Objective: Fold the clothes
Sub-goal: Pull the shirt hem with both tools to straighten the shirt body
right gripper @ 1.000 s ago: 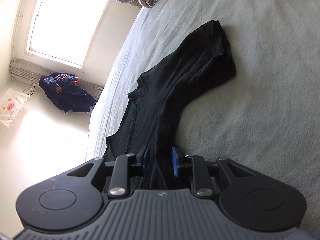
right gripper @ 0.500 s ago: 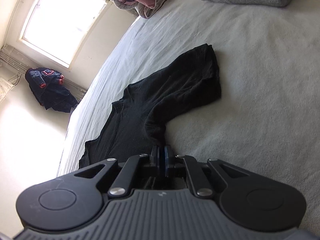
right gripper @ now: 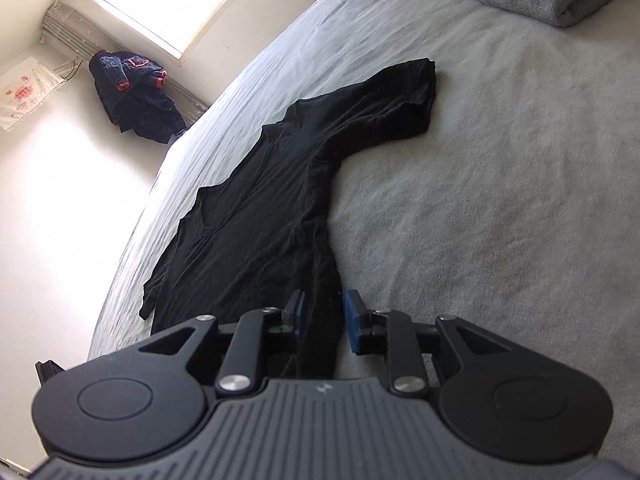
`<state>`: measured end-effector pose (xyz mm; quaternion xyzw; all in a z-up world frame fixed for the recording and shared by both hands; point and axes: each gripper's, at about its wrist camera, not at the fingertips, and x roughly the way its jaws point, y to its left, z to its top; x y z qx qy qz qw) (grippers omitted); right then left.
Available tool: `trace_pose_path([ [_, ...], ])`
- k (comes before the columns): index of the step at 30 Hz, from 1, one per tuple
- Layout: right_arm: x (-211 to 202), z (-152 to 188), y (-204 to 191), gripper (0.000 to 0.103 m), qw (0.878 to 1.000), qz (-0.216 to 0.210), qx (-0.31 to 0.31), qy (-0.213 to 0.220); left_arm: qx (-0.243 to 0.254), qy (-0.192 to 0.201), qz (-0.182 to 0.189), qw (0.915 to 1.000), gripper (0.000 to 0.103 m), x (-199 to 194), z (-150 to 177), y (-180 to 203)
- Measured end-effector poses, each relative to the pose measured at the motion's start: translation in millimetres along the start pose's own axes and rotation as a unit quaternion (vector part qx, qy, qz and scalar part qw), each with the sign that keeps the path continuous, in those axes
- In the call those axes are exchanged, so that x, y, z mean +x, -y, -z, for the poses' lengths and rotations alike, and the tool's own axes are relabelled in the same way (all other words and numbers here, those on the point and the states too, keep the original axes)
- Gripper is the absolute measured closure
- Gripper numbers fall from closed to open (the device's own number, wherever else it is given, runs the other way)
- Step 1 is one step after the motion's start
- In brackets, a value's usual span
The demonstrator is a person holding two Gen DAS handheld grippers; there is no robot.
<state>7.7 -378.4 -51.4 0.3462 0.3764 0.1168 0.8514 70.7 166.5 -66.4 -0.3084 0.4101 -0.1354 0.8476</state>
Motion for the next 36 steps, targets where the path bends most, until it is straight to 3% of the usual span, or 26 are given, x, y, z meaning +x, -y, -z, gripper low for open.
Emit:
trace_pose_path([
  [2,4,3,-7,0.077,1.000,0.002,-0.013,0.001,0.019,-0.003,-0.007,0.9998,0.085,-1,5,5],
  [4,15,4,-16,0.080,0.999,0.016,-0.031,0.001,0.043,-0.002,-0.024,0.9988,0.101,-2,9,12],
  [6,25,5,-24,0.100,0.998,0.031,-0.049,0.001,0.070,0.037,-0.062,0.9949,0.102,-13,15,19],
  [9,20,6,-32,0.100,0.994,0.071,-0.078,0.023,0.086,0.057,-0.082,0.9913,0.102,-25,16,21],
  [12,26,9,-29,0.099,0.993,0.081,-0.082,0.016,0.096,0.029,-0.095,0.9905,0.099,-16,22,17],
  [14,27,12,-30,0.093,0.993,0.080,-0.087,0.017,0.095,0.026,-0.096,0.9905,0.095,-16,22,21],
  [16,23,10,-29,0.084,0.995,0.072,-0.071,0.007,0.079,0.017,-0.086,0.9930,0.080,-16,20,22],
  [19,16,10,-25,0.077,0.997,0.061,-0.041,-0.008,0.060,0.002,-0.079,0.9951,0.079,-21,23,21],
  [24,-12,31,-30,0.077,0.996,0.075,-0.042,-0.031,0.021,-0.020,-0.059,0.9978,0.079,-38,42,16],
  [33,-48,83,-29,0.077,0.996,0.065,-0.055,-0.028,-0.041,-0.035,-0.005,0.9985,0.079,-73,91,0],
  [35,-49,92,-30,0.083,0.996,0.059,-0.065,-0.033,-0.042,-0.043,0.001,0.9982,0.081,-75,98,2],
  [36,-50,95,-32,0.101,0.994,0.069,-0.073,-0.037,-0.038,-0.047,-0.001,0.9982,0.092,-76,101,4],
])
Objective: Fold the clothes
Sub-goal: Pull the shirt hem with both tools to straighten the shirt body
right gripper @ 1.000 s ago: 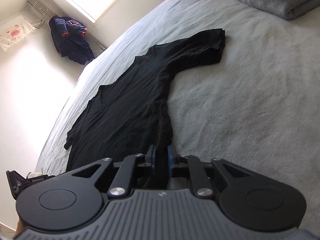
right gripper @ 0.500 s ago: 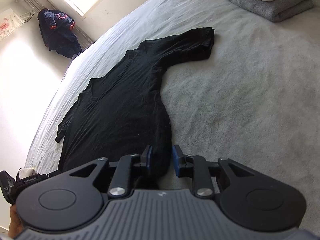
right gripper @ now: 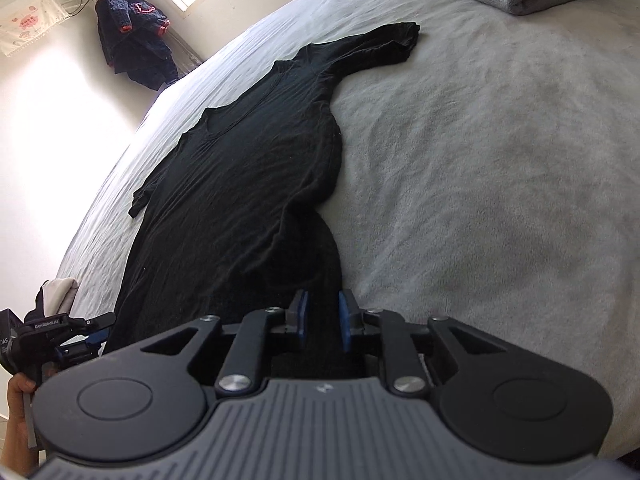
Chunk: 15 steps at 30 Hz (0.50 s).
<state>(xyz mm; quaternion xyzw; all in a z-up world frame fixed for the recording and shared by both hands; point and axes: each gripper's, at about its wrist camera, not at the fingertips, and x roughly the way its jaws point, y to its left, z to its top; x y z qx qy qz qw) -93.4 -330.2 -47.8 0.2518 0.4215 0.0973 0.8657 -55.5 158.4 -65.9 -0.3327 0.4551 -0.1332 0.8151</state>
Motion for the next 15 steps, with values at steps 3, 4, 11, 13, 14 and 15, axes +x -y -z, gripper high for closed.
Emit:
trace_pose_path([
  [3,-17,7,-2,0.100,1.000,0.017,0.009,0.018,0.019,0.015,-0.028,0.9993,0.101,-9,9,8],
  [4,-24,9,-3,0.100,0.999,0.021,0.016,0.027,0.022,0.025,-0.032,0.9989,0.101,-15,11,10],
  [11,-44,18,5,0.096,0.996,0.067,0.035,0.056,0.015,0.016,-0.046,0.9987,0.099,-14,11,2],
  [13,-40,18,14,0.088,0.995,0.067,0.059,0.046,0.004,0.013,-0.031,0.9994,0.085,-19,12,0],
  [14,-44,19,16,0.087,0.995,0.060,0.065,0.048,0.000,0.010,-0.022,0.9997,0.079,-22,13,-1],
  [15,-48,20,19,0.087,0.995,0.053,0.070,0.050,-0.002,0.008,-0.015,0.9999,0.071,-26,15,-3],
])
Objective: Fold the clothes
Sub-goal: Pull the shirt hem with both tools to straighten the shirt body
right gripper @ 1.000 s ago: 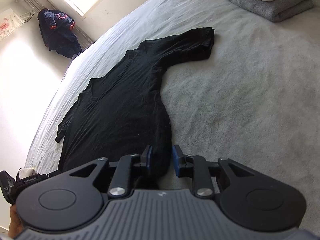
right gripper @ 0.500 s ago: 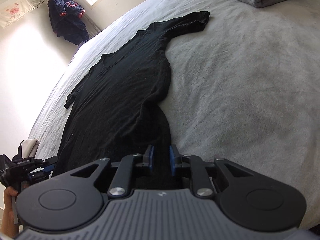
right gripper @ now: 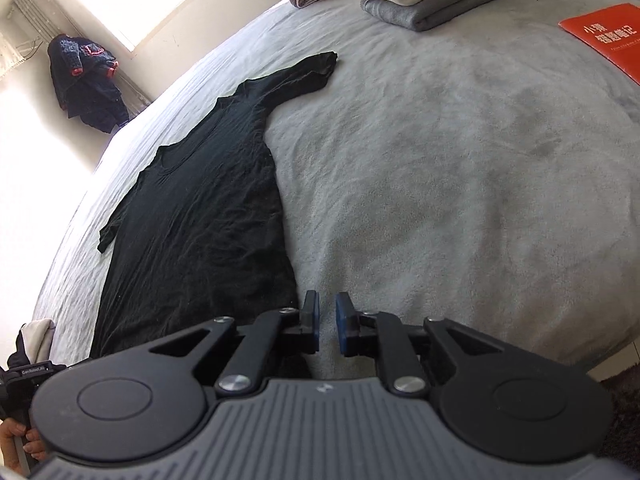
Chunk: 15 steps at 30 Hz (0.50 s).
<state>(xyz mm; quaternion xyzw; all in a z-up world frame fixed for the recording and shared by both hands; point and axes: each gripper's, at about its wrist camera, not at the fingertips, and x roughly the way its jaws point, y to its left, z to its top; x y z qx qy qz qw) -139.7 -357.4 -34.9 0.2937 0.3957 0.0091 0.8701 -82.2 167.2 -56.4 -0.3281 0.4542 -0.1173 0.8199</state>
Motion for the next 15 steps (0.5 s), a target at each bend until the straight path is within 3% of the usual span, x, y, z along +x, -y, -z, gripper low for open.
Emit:
trace_pose_path([
  [2,-9,3,2,0.084,1.000,-0.004,-0.001,0.004,0.002,-0.009,0.009,0.9999,0.067,-5,4,-2],
  [4,-17,9,2,0.062,1.000,-0.006,-0.008,0.005,0.011,-0.023,0.016,0.9995,0.064,-6,10,-2],
  [11,-30,38,-21,0.061,0.998,-0.023,-0.053,-0.006,0.054,-0.044,0.016,0.9974,0.063,-2,29,7],
  [14,-32,54,-49,0.061,0.993,-0.036,-0.115,-0.006,0.063,-0.038,0.003,0.9973,0.073,0,31,9],
  [15,-31,58,-57,0.061,0.991,-0.035,-0.132,-0.006,0.062,-0.036,-0.004,0.9974,0.095,0,31,9],
])
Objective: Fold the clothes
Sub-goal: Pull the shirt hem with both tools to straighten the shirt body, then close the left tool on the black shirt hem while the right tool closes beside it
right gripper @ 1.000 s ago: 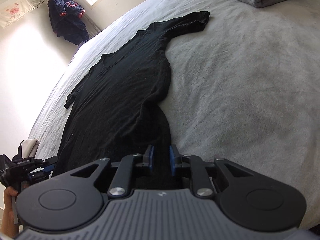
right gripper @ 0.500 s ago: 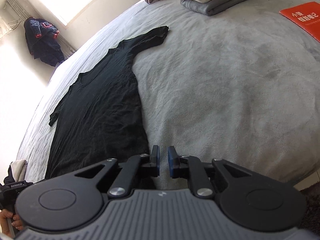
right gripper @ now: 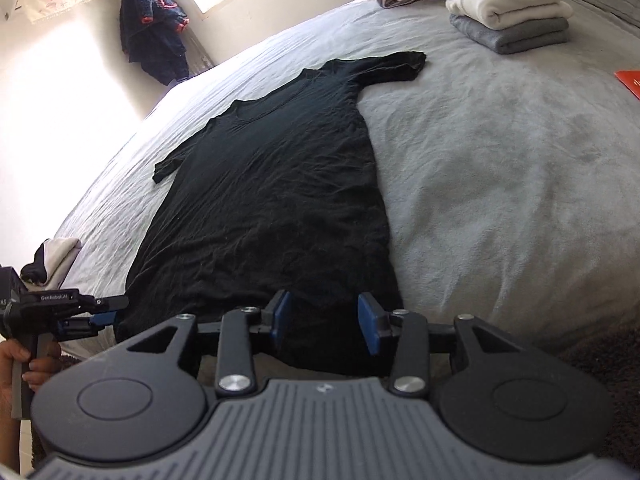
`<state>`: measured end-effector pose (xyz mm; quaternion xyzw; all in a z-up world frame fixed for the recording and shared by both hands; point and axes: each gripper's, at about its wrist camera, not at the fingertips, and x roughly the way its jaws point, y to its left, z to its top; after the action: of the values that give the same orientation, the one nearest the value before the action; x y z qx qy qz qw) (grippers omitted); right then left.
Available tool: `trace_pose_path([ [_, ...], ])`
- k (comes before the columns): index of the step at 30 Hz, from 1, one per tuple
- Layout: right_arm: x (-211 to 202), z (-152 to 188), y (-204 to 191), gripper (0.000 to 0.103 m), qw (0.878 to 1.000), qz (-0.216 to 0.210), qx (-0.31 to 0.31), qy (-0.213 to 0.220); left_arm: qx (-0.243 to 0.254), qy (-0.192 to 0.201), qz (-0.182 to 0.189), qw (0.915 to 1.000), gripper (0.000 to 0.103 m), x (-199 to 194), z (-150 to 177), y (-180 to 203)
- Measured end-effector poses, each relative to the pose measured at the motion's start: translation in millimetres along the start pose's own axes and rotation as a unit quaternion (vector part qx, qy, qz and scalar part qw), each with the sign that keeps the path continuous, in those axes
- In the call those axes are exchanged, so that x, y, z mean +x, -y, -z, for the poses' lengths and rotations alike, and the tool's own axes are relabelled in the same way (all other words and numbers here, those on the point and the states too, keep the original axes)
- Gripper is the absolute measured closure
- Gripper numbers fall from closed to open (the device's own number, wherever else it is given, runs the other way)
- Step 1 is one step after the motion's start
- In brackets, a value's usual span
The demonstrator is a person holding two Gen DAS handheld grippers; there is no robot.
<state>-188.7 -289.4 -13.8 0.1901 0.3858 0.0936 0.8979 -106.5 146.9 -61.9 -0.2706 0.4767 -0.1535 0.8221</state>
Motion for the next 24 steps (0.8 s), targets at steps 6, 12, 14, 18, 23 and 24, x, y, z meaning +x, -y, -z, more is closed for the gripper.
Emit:
trace_pose_path([
  [6,9,2,-16,0.061,0.998,0.032,-0.049,-0.004,-0.037,0.034,-0.007,0.9987,0.098,-26,6,1],
  [12,8,7,-10,0.059,0.997,0.052,-0.050,-0.008,-0.061,0.034,-0.042,0.9967,0.074,-26,8,-17],
  [14,7,7,-6,0.059,0.997,0.065,-0.042,-0.007,-0.074,0.035,-0.029,0.9962,0.074,-28,8,-24],
  [18,5,10,-10,0.058,0.997,0.056,-0.058,-0.011,-0.078,0.030,-0.024,0.9962,0.072,-27,7,-26],
  [23,16,19,-45,0.058,0.991,0.014,-0.130,-0.027,-0.066,0.031,-0.019,0.9971,0.071,-20,0,-16],
  [24,21,22,-56,0.058,0.989,0.003,-0.147,-0.030,-0.061,0.031,-0.017,0.9975,0.071,-18,-2,-13],
])
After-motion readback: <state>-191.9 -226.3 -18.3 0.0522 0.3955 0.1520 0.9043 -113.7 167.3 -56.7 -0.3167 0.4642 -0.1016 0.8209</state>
